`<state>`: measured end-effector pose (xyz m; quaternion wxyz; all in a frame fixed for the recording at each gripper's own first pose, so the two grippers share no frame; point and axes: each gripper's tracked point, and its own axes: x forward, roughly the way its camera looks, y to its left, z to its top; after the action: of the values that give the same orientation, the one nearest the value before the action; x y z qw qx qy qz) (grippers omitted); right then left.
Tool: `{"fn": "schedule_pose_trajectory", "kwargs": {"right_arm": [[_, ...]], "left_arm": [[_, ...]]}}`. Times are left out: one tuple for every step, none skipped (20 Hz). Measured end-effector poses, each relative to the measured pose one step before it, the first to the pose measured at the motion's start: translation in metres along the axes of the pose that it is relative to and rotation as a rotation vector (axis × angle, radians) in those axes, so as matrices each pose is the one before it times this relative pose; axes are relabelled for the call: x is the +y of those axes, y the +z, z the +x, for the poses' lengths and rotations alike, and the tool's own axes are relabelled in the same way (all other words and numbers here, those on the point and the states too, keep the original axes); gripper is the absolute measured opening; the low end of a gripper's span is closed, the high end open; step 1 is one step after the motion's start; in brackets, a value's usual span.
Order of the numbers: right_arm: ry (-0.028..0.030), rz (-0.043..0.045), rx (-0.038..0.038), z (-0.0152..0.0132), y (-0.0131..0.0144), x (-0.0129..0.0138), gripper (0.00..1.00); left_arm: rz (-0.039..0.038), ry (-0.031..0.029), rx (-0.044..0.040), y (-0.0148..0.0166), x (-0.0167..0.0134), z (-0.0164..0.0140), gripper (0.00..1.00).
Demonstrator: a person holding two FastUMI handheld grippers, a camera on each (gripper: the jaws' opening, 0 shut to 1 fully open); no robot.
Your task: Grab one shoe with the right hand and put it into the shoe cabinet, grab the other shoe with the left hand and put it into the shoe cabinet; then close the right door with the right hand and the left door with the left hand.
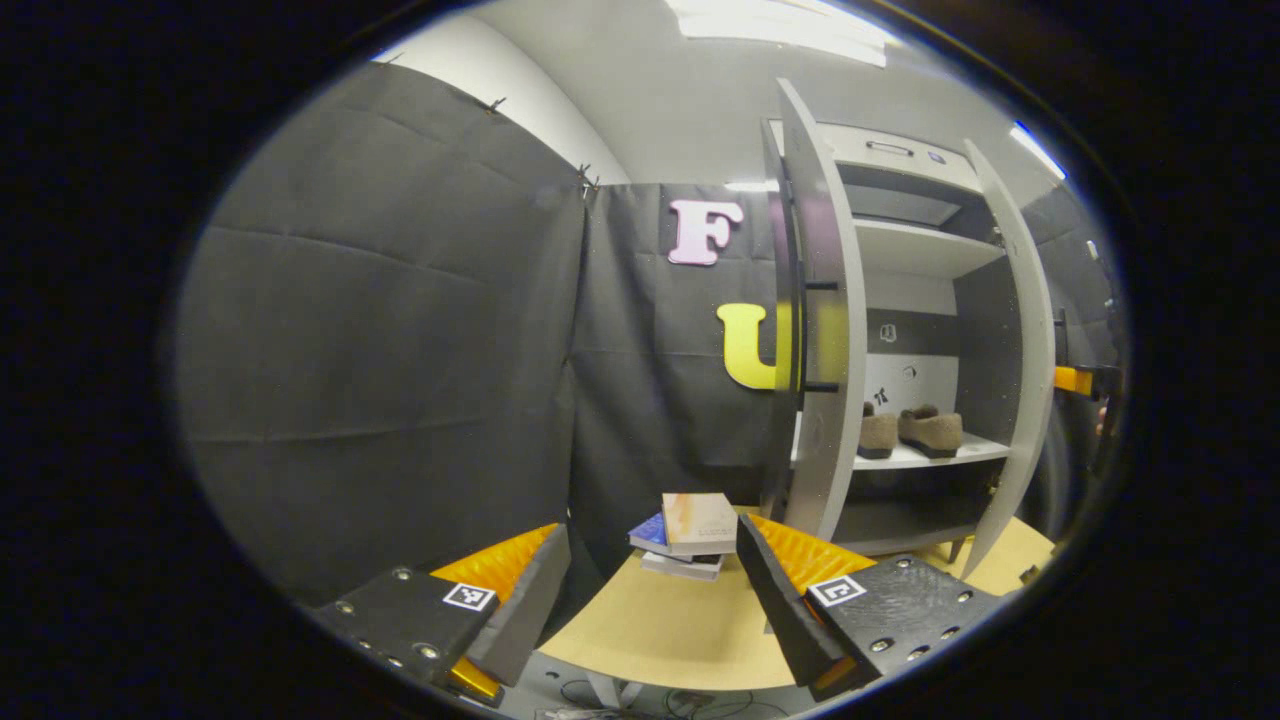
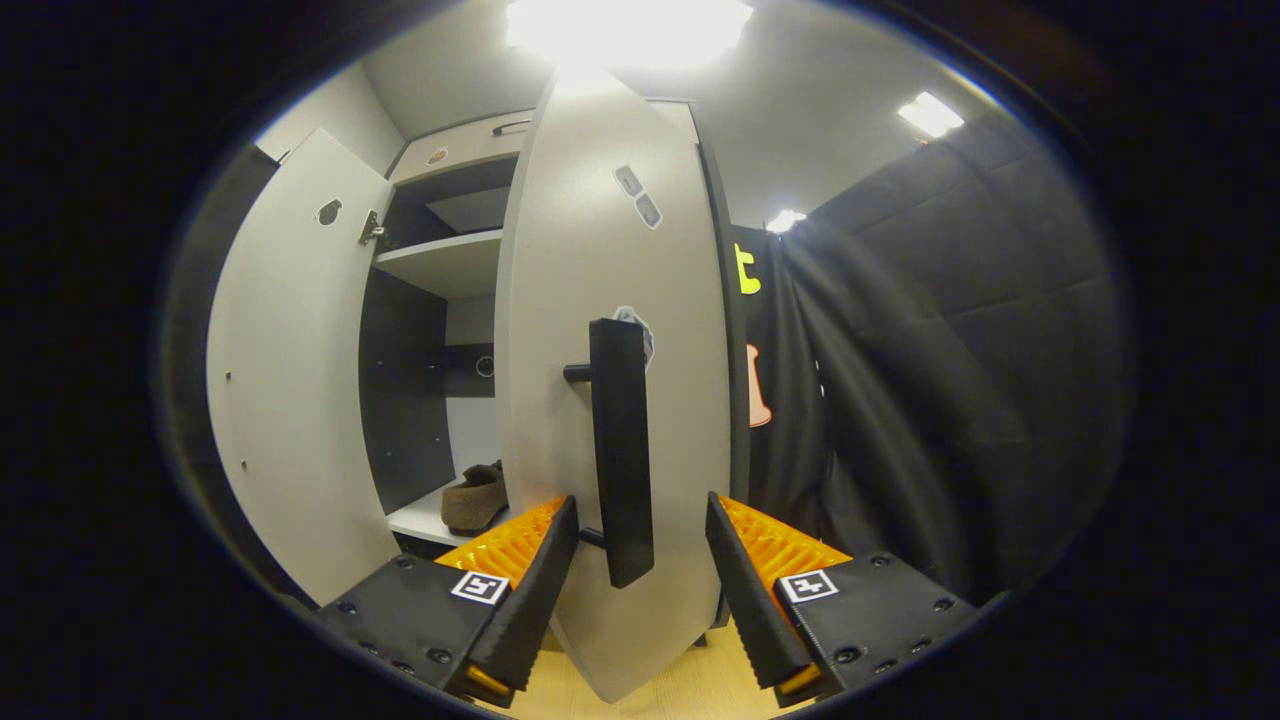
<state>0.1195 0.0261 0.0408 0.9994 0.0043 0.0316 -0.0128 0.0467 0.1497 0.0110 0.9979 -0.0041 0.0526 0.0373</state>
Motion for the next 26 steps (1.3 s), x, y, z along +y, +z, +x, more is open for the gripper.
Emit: {"fn": "schedule_pose_trajectory", "kwargs": {"right_arm": [[0.01715, -0.00178, -0.00318, -0.00276, 0.00029, 0.0013, 0.91], [0.01338, -0.00424, -0.00684, -0.00382, 0.00031, -0.00185, 0.98], [0.01241, -0.00056, -0.00542, -0.00377, 0.00078, -0.00211, 1.0], [0.01569, 0.00621, -0.00467, -0.00489, 0.00013, -0.00169, 1.0], [0.01001, 0.0083, -0.0061, -0.00439, 0.0008, -0.00339, 1.0], [-0.00071, 0.0044, -0.00754, -0.00415, 0.00077, -0.00662, 1.0], [-0.00551, -0.00025, -0.00461, -0.00386, 0.00024, -0.00721, 1.0], [-0.01207, -0.00361, 0.00087, -0.00369, -0.00135, -0.00831, 1.0], [-0.015, -0.00469, 0.00559, -0.00398, -0.00263, -0.00971, 0.96], [-0.01737, -0.00382, 0.01035, -0.00387, -0.00424, -0.00955, 0.96], [-0.01746, -0.00054, 0.0093, -0.00389, -0.00399, -0.0107, 1.0], [-0.01824, 0.00156, 0.01073, -0.00327, -0.00444, -0.01094, 1.0], [-0.01921, 0.00287, 0.0108, -0.00281, -0.00452, -0.01087, 0.96], [-0.02063, 0.00368, 0.01146, -0.00206, -0.0046, -0.01186, 0.96], [-0.01893, 0.00618, 0.01248, -0.00183, -0.00474, -0.01131, 0.96], [-0.01751, 0.00988, 0.01096, -0.00206, -0.00351, -0.0097, 0.96], [-0.01425, 0.01087, 0.00841, -0.00025, -0.00249, -0.00883, 0.99], [-0.01488, 0.01019, 0.00496, -0.00092, -0.00199, -0.00878, 0.99], [-0.0103, 0.01003, 0.00242, -0.00048, -0.00117, -0.00766, 0.98], [-0.00435, 0.00824, 0.00252, -0.00051, -0.00213, -0.00589, 0.98], [-0.00338, 0.00564, 0.00361, -0.0005, -0.00309, -0.00341, 0.98], [-0.00293, 0.00439, 0.00143, 0.00079, -0.00185, -0.00289, 0.98], [0.00056, 0.00456, -0.00004, 0.0011, -0.00077, -0.00111, 0.98], [0.00445, 0.00442, 0.00167, 0.00159, -0.0015, -0.00021, 0.98], [0.00691, 0.00318, 0.00375, 0.00133, -0.00117, 0.00132, 0.98], [0.00832, 0.00099, 0.00358, 0.00109, -0.00189, 0.00175, 0.98]], "left_arm": [[0.00422, -0.00306, 0.00037, 0.00069, -0.00453, 0.00481, 1.0], [0.00423, -0.00451, -0.00263, 0.00335, -0.00531, 0.00649, 1.0], [0.00365, -0.00576, -0.00699, 0.00408, -0.0054, 0.00642, 1.0], [0.00329, -0.00229, -0.00758, 0.00538, -0.00501, 0.00951, 1.0], [0.0049, -0.00074, -0.00999, 0.00611, -0.00401, 0.01052, 1.0], [0.00789, 0.00821, -0.01299, 0.00936, -0.00177, 0.01009, 1.0], [0.00738, 0.01108, -0.01198, 0.00936, -0.0006, 0.01209, 1.0], [0.00304, 0.01396, -0.01218, 0.00701, -0.00121, 0.01274, 1.0], [-0.00325, 0.01571, -0.01142, 0.00823, -0.00065, 0.01346, 1.0], [-0.00601, 0.02003, -0.00985, 0.00754, 0.00063, 0.01349, 1.0], [-0.00504, 0.02386, -0.00745, 0.00456, 0.00046, 0.01162, 1.0], [-0.003, 0.02308, -0.00705, 0.00445, -0.00096, 0.00907, 1.0], [-0.00082, 0.01581, -0.0083, 0.00473, -0.00252, 0.00775, 1.0], [-0.00083, 0.00493, -0.00928, 0.00392, -0.00422, 0.007, 1.0], [-0.00146, -0.0067, -0.00954, 0.00284, -0.00757, 0.00338, 1.0], [0.00164, -0.00728, -0.00698, 0.0005, -0.00677, 0.00004, 1.0], [0.01628, 0.01732, -0.00762, 0.00173, -0.00021, -0.00062, 1.0], [0.01351, 0.00629, -0.01511, 0.00383, 0.0008, -0.00226, 0.99], [0.00034, 0.0017, -0.00814, -0.001, -0.0022, 0.00193, 0.99], [-0.01124, -0.01151, 0.00019, -0.0015, -0.00481, -0.00089, 0.99], [-0.00653, -0.01338, 0.00704, -0.00042, -0.00369, -0.00096, 0.93], [0.00102, -0.00874, 0.0058, -0.00027, -0.00358, -0.00092, 0.96], [0.01038, -0.00838, 0.00097, 0.00181, -0.00428, -0.00112, 0.99], [0.01573, -0.0067, -0.0028, 0.00198, -0.00642, -0.00379, 0.99], [0.00997, -0.00618, -0.00174, 0.00263, -0.00592, -0.00224, 0.99], [0.00149, -0.0104, 0.00057, 0.00133, -0.00768, -0.00149, 0.99]]}}
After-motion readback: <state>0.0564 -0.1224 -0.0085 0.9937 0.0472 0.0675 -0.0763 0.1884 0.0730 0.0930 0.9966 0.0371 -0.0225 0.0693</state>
